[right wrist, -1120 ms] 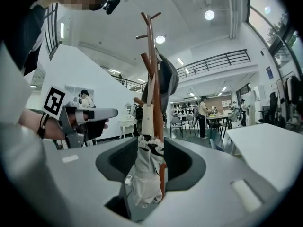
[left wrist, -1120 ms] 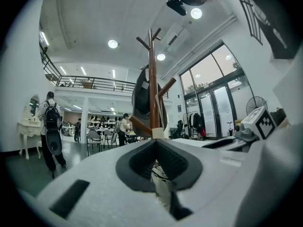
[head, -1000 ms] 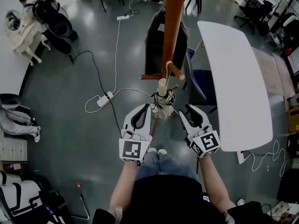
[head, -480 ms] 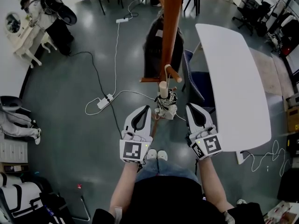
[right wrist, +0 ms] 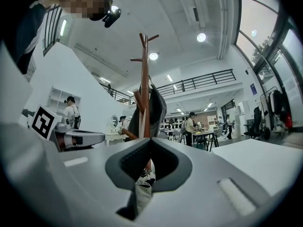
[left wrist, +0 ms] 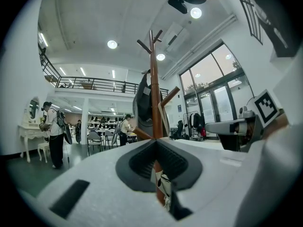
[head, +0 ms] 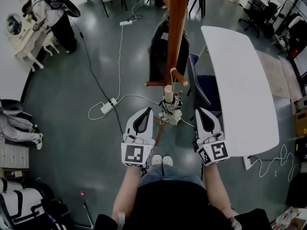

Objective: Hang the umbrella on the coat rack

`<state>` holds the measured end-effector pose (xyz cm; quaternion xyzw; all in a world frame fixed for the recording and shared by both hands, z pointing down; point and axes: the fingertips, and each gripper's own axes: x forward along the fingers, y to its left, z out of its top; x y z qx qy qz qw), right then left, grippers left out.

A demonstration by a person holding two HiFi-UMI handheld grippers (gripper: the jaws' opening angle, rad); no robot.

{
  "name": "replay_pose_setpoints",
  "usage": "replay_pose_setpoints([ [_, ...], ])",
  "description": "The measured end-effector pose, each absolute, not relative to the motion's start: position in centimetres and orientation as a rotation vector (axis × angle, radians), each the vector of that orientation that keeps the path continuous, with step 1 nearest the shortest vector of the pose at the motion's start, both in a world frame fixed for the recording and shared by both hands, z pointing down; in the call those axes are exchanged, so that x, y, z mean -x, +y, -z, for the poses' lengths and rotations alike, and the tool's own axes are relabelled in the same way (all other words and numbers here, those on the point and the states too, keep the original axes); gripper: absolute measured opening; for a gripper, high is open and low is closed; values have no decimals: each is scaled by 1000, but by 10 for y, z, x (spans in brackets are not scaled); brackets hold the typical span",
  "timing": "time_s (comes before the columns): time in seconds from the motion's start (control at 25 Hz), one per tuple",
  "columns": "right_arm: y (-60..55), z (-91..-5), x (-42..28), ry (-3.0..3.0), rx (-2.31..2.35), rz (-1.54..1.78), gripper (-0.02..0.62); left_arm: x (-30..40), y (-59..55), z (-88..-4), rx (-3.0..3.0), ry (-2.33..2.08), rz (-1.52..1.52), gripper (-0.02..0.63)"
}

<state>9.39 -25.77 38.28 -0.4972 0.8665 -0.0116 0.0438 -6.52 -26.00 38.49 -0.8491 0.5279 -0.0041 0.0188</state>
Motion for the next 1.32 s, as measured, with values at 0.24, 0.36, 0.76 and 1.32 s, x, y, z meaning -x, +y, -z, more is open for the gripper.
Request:
replay_pose_setpoints([
  [0.24,-259,-383,-98,2618,1559,43,6,66,-261,-386,2638,1626,28,6],
  [0.36,-260,-383,-99,2615,1570,44,6,66,-262,-385,2639,1628,13,6],
  [0.76,-259,-384,-97,2625,1567,53,6,67,-262,-383,2641,1636,-9,6],
  [1.32,-256,-385,-90,2650,1529,73,6,72,-257,-389,2636,1641,45,6],
])
